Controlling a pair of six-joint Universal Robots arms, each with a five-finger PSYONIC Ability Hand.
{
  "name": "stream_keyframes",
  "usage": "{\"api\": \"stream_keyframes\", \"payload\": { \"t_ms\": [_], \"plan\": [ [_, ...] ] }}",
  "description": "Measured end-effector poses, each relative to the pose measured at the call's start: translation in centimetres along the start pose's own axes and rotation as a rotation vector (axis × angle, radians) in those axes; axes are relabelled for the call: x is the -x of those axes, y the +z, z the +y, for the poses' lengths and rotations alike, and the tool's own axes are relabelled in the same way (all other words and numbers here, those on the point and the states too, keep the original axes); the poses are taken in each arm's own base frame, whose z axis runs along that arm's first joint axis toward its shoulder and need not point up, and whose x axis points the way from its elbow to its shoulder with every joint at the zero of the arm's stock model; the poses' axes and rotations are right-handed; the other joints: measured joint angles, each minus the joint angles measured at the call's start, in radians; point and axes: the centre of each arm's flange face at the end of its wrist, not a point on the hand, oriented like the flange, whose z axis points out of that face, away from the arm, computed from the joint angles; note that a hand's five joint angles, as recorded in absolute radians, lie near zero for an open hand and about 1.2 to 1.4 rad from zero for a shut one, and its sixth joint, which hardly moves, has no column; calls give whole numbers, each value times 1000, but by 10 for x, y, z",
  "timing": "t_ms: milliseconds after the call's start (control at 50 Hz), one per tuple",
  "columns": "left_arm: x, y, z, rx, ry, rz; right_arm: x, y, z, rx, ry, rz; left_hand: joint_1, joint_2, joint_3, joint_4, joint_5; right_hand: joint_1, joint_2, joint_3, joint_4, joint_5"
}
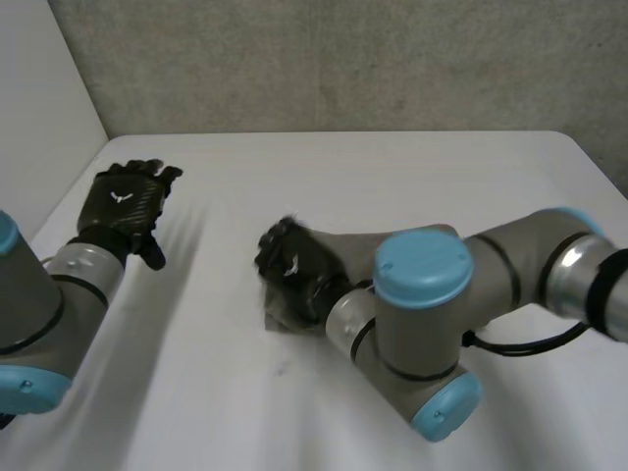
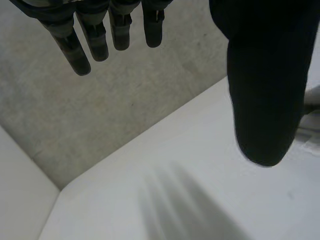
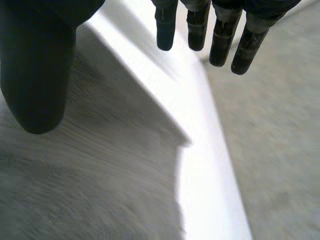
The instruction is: Fold the laundry
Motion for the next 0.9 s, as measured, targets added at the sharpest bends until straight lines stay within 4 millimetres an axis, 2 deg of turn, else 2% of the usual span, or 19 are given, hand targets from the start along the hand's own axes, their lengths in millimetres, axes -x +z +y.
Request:
{"api": "stream_keyframes", "payload": {
  "t_ms": [100, 140, 180, 240, 260, 280, 300, 340, 380, 420, 440, 500, 540, 580, 620, 700, 780, 840, 900],
  "plan": [
    [-36, -6, -8, -56, 6, 93, -57, -18, 3, 76, 183, 190, 0, 0, 0, 0, 0, -10, -28, -33, -15, -27],
    [-48, -9, -11, -72, 8, 125, -71, -27, 11, 108, 254, 232, 0, 0, 0, 0, 0, -10, -28, -33, -15, -27],
    [-55, -11, -13, -82, 8, 143, -76, -31, 14, 121, 279, 244, 0, 0, 0, 0, 0, -10, -28, -33, -15, -27],
    [-74, -16, -19, -106, 10, 194, -95, -54, 46, 232, 403, 293, 0, 0, 0, 0, 0, -10, -28, -33, -15, -27],
    [-74, -16, -19, -106, 10, 194, -95, -54, 46, 232, 403, 293, 0, 0, 0, 0, 0, -10, -28, -33, -15, -27],
    [-78, -17, -21, -112, 10, 205, -97, -59, 54, 262, 424, 299, 0, 0, 0, 0, 0, -10, -28, -33, -15, -27],
    [-84, -18, -22, -118, 10, 219, -101, -69, 72, 323, 462, 309, 0, 0, 0, 0, 0, -10, -28, -33, -15, -27],
    [-89, -18, -24, -123, 6, 232, -103, -79, 90, 386, 495, 318, 0, 0, 0, 0, 0, -10, -28, -33, -15, -27],
    [-89, -18, -24, -123, 6, 232, -103, -79, 90, 386, 495, 318, 0, 0, 0, 0, 0, -10, -28, -33, -15, -27],
    [-98, -19, -25, -125, -24, 258, -103, -95, 122, 488, 544, 325, 0, 0, 0, 0, 0, -1, -12, -12, -1, -13],
    [-99, -20, -25, -125, -29, 261, -103, -97, 128, 502, 552, 323, 0, 0, 0, 0, 0, 3, 1, 4, 7, -2],
    [-105, -21, -25, -119, -55, 279, -99, -102, 146, 529, 582, 312, 0, 1, 1, 0, 0, 194, 229, 230, 226, 202],
    [-106, -22, -25, -118, -59, 282, -97, -103, 151, 531, 590, 309, 0, 2, 1, 1, 0, 246, 281, 290, 286, 257],
    [-107, -23, -24, -112, -68, 288, -93, -101, 162, 524, 604, 304, 0, 2, 1, 1, 0, 419, 502, 487, 484, 438],
    [-107, -24, -24, -110, -70, 289, -92, -99, 167, 512, 604, 309, 0, 2, 1, 1, 0, 613, 783, 783, 783, 730],
    [-106, -25, -24, -106, -72, 286, -96, -94, 170, 474, 591, 340, 0, 2, 1, 1, 0, 721, 926, 935, 938, 877],
    [-103, -26, -24, -104, -72, 279, -108, -89, 167, 421, 580, 386, 0, 2, 1, 1, 0, 760, 927, 943, 947, 894],
    [-100, -28, -24, -104, -73, 272, -122, -86, 156, 363, 610, 428, 0, 2, 1, 1, 0, 760, 927, 943, 947, 897],
    [-99, -29, -24, -102, -74, 265, -125, -86, 148, 338, 658, 437, 0, 1, 1, 0, 0, 760, 927, 943, 947, 898]
  ]
}}
